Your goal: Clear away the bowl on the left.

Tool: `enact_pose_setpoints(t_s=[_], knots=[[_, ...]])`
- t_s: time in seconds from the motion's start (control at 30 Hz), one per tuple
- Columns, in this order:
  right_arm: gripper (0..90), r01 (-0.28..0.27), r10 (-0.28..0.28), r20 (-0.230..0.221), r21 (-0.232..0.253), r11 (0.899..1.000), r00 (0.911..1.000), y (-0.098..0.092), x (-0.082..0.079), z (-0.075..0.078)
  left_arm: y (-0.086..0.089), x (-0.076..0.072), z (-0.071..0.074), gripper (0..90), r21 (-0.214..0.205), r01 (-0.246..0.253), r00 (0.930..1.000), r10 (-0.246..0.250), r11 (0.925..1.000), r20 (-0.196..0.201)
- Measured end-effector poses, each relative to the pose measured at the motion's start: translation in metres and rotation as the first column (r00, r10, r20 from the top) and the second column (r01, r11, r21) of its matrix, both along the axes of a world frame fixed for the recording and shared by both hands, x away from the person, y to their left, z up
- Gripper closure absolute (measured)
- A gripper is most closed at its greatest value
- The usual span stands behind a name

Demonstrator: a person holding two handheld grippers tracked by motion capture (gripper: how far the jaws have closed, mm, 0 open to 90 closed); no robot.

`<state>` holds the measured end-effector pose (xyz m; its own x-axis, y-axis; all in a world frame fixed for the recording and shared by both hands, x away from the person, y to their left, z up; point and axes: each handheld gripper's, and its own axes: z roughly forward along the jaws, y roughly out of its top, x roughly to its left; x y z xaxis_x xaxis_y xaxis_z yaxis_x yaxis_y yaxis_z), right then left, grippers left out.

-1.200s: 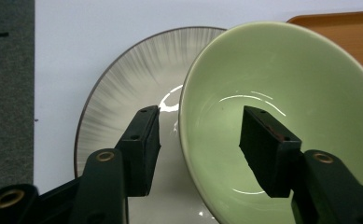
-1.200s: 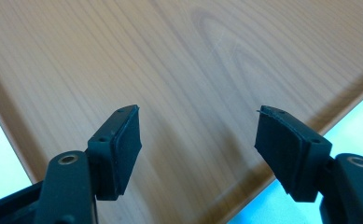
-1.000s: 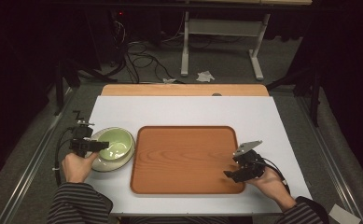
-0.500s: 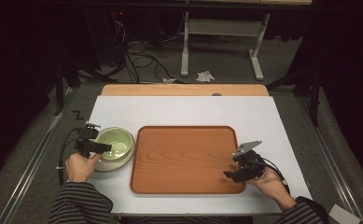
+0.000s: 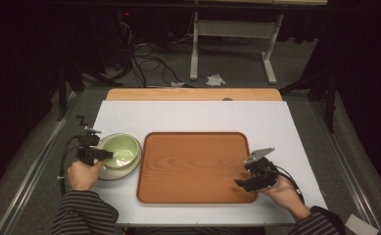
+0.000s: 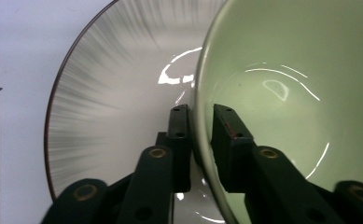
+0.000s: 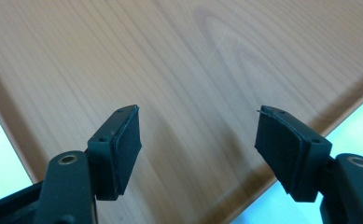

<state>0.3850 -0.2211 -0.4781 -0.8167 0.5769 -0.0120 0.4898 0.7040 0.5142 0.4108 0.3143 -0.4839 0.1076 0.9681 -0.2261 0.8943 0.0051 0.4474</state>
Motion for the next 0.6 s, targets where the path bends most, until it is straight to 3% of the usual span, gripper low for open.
enact_pose_setpoints(t_s=[0.17,0.27,0.6], knots=[[32.6,0.0,0.0,-0.001,-0.001,1.0,1.0,0.0,0.0,0.0,0.003,0.0,0.001,82.4,-0.03,-0.01,0.9999,0.01,0.9995,-0.002],[32.6,-0.001,0.001,0.004,0.002,1.0,1.0,0.0,0.0,0.0,0.002,-0.001,0.004,84.4,-0.056,-0.009,0.9996,0.01,0.9984,0.025],[32.7,0.0,0.0,0.005,0.002,1.0,1.0,0.0,0.0,0.001,-0.006,-0.003,0.015,83.9,-0.011,0.019,0.9976,-0.018,0.9998,0.067]])
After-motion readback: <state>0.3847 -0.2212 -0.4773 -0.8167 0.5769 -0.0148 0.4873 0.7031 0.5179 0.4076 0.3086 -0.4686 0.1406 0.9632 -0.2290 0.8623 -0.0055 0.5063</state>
